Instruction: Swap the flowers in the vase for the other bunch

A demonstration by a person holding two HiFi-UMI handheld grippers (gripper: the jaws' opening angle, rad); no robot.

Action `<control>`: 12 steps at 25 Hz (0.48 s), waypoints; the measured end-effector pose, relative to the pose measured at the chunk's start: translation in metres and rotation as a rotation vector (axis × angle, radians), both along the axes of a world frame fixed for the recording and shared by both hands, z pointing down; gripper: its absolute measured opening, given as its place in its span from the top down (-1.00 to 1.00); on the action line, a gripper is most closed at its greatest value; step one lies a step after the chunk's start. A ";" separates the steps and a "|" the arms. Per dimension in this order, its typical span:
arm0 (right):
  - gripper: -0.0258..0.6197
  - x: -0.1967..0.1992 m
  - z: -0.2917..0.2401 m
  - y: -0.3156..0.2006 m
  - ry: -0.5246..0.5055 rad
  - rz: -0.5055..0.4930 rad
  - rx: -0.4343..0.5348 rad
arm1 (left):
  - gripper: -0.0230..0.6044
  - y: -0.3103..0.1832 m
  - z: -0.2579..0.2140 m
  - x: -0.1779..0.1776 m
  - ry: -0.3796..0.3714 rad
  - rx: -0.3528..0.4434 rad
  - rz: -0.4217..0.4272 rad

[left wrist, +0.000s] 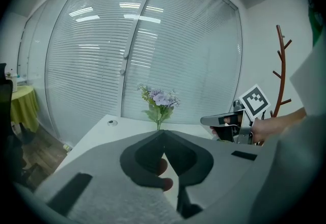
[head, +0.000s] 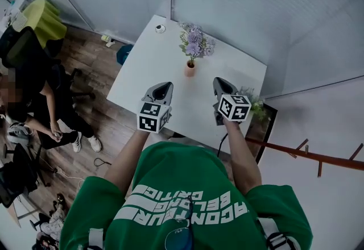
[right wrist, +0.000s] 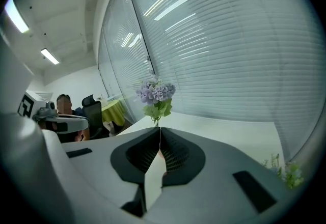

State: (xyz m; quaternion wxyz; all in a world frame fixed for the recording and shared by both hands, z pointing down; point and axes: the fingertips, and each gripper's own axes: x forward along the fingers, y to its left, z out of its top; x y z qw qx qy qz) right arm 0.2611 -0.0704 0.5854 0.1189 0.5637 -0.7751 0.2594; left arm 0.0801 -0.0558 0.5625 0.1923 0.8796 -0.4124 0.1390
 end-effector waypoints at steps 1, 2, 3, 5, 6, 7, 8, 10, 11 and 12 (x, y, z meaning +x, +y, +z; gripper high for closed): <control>0.87 -0.001 0.000 0.003 -0.001 -0.008 0.002 | 0.90 0.002 0.000 0.002 -0.002 0.000 0.002; 0.87 -0.003 0.000 0.006 -0.003 -0.016 0.004 | 0.90 0.003 0.001 0.003 -0.004 0.000 0.003; 0.87 -0.006 0.001 0.008 -0.005 -0.025 0.006 | 0.90 0.004 0.002 0.004 -0.006 -0.001 0.003; 0.87 -0.010 0.001 0.011 -0.009 -0.042 0.008 | 0.90 0.005 0.003 0.005 -0.008 -0.001 0.001; 0.87 -0.012 0.001 0.012 -0.010 -0.050 0.009 | 0.90 0.005 0.003 0.006 -0.010 -0.001 0.000; 0.87 -0.014 0.001 0.013 -0.010 -0.057 0.010 | 0.90 0.005 0.003 0.005 -0.010 -0.001 -0.002; 0.87 -0.016 0.001 0.014 -0.012 -0.063 0.010 | 0.90 0.004 0.002 0.005 -0.011 -0.002 -0.003; 0.87 -0.018 0.000 0.016 -0.021 -0.070 0.011 | 0.90 0.004 0.001 0.006 -0.011 -0.002 -0.005; 0.87 -0.019 0.000 0.017 -0.024 -0.073 0.011 | 0.90 0.004 0.000 0.006 -0.012 -0.001 -0.005; 0.88 -0.019 0.000 0.017 -0.026 -0.075 0.012 | 0.90 0.004 0.000 0.006 -0.012 0.000 -0.005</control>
